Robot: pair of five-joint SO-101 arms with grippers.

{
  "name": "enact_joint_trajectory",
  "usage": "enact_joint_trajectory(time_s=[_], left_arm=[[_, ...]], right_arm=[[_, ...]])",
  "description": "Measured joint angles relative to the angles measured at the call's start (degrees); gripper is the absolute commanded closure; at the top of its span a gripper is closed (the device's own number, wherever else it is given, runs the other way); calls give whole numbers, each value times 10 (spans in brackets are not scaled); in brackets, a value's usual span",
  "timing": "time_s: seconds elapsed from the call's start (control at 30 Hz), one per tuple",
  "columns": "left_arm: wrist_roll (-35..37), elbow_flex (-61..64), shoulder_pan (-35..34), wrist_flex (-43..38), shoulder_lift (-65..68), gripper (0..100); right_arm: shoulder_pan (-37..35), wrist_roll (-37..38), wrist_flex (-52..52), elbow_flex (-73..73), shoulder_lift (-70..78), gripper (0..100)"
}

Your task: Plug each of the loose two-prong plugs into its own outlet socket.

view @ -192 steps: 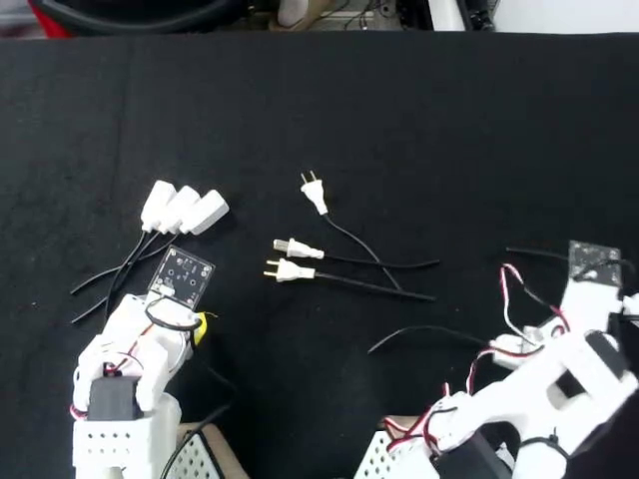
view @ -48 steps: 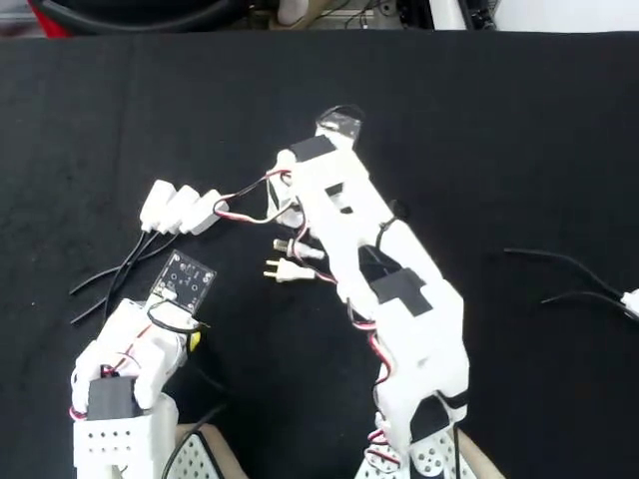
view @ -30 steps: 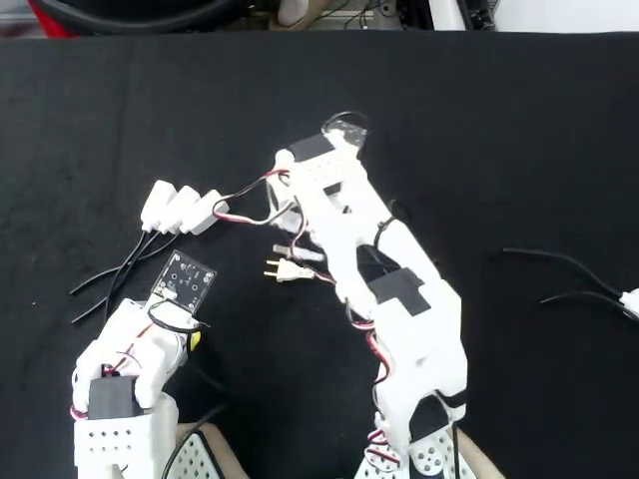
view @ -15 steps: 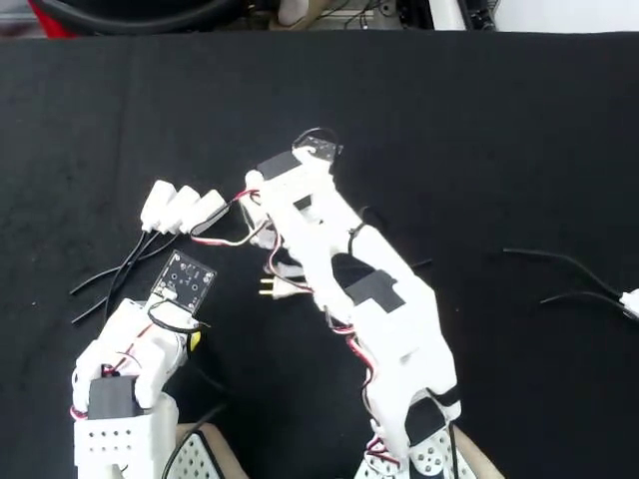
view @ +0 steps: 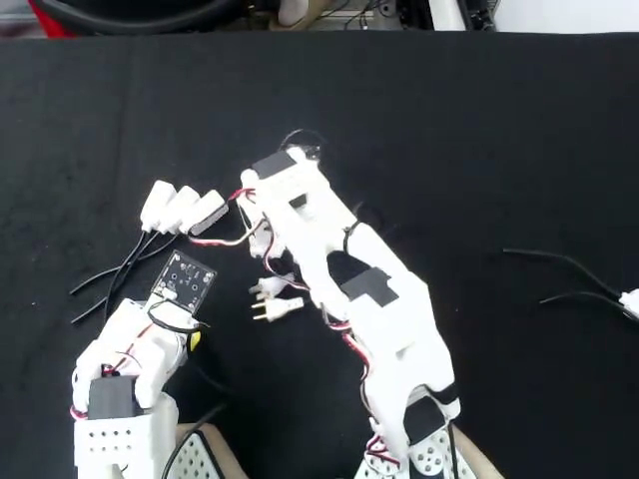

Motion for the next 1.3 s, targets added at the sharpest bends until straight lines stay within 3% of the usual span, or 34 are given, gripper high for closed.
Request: enact_joint_trajectory(time_s=[0.2,0.4,0.6,0.83,1.3], left_arm=[[0,0,0,0,0,773],[0,0,0,0,0,773],[0,0,0,0,0,773],[0,0,0,0,0,773],[-1,0,0,0,-1,773]], right_arm=[[76,20,4,-56,0,986],[89,20,38,-65,0,985],[23,20,89,-65,1,972],[11,-32,60,-46,1,777],[-11,-88,-82,38,-2,770]])
